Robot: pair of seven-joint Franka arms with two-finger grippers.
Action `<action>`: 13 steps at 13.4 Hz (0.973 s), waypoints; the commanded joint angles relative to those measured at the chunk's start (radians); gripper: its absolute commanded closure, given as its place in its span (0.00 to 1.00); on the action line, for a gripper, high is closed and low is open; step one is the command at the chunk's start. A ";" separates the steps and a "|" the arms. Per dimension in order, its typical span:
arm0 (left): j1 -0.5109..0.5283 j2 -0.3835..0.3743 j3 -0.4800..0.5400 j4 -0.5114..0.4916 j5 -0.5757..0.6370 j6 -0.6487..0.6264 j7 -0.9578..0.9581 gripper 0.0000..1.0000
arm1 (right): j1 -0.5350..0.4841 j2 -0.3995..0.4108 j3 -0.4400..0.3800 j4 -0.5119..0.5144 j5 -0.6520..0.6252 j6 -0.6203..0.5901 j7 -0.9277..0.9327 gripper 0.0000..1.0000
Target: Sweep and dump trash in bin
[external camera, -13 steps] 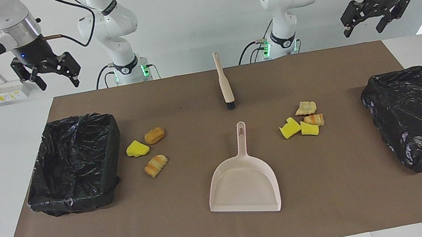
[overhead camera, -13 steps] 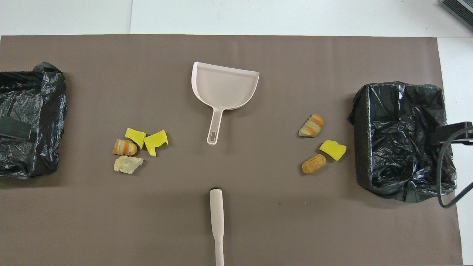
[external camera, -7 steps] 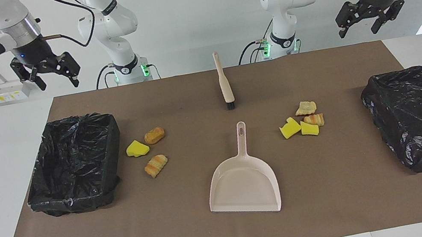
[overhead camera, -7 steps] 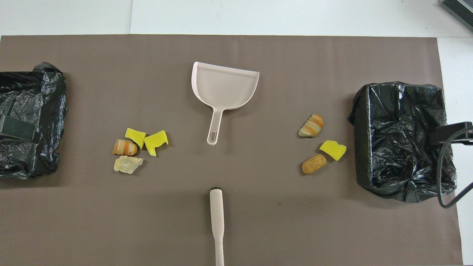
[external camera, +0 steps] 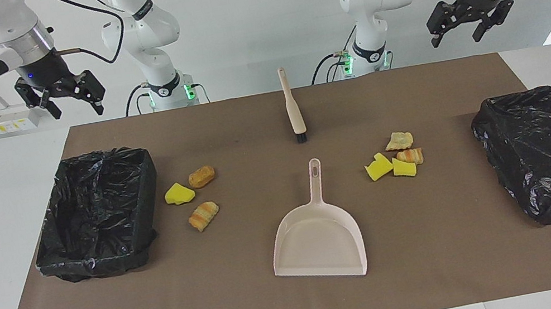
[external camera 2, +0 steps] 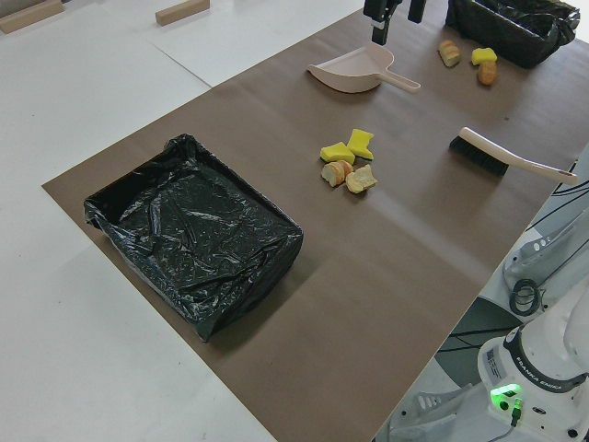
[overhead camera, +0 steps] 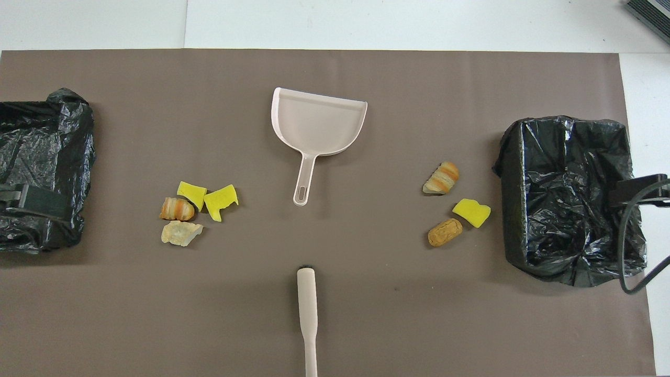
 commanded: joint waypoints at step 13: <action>-0.254 -0.224 0.002 -0.393 -0.059 0.134 -0.155 0.00 | 0.142 0.360 0.053 0.324 0.040 0.021 0.221 0.00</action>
